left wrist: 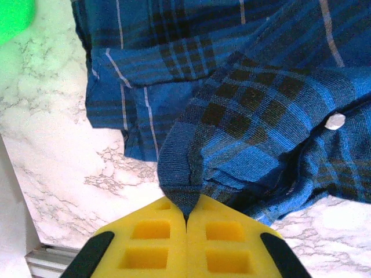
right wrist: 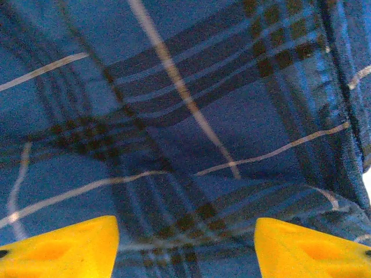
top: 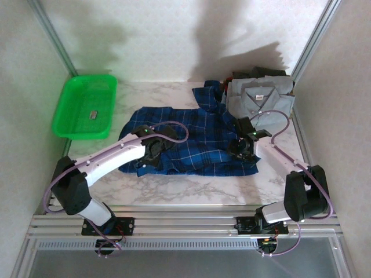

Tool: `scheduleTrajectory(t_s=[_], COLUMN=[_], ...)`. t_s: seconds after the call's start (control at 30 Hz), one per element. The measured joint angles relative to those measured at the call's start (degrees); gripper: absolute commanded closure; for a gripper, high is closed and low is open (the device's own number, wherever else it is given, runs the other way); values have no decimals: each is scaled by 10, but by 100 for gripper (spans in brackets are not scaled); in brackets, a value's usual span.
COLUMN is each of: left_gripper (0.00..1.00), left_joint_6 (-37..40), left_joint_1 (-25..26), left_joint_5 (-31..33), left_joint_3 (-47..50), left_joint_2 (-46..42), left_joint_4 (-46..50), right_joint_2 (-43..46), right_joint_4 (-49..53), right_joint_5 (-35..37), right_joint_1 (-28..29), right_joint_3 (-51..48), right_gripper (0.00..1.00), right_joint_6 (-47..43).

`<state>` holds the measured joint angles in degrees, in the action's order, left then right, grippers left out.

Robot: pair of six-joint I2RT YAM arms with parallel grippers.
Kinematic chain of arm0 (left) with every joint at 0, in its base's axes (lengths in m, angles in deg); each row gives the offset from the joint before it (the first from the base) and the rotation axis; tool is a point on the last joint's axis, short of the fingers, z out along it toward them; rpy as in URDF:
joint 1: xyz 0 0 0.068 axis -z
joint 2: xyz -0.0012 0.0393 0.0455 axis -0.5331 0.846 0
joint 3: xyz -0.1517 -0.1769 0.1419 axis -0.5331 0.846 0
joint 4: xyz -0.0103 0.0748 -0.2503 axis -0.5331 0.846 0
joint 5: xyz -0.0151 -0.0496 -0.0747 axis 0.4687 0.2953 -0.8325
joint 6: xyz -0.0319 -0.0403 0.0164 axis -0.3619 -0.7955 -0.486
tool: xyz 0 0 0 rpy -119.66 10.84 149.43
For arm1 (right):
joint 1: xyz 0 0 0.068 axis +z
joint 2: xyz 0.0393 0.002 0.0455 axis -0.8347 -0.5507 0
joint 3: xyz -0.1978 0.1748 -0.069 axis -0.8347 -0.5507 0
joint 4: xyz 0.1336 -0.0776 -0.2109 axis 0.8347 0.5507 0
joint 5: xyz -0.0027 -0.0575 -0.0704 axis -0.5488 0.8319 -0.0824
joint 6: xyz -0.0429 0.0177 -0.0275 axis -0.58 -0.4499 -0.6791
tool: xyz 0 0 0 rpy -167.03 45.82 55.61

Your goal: Fold and stack the long sleeve shirts

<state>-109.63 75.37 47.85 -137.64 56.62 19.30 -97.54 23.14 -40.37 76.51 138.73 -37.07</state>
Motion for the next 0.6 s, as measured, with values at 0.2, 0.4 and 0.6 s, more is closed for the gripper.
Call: scheduleTrajectory(t_s=[0.2, 0.4, 0.6], left_gripper=[100, 100, 100], left_joint_6=[10, 25, 63], left_joint_1=[-26, -63, -66], left_joint_5=[-13, -40, -72], left_joint_3=[-15, -43, -108], left_joint_2=[23, 37, 83], left_joint_4=[1, 3, -2], right_joint_2=[-45, -44, -38], right_joint_4=[-27, -43, -45], right_joint_5=[35, 65, 72], right_joint_1=[0, -5, -21], right_joint_3=[-21, -61, -76], right_gripper=[55, 57, 56], right_joint_6=[43, 72, 76])
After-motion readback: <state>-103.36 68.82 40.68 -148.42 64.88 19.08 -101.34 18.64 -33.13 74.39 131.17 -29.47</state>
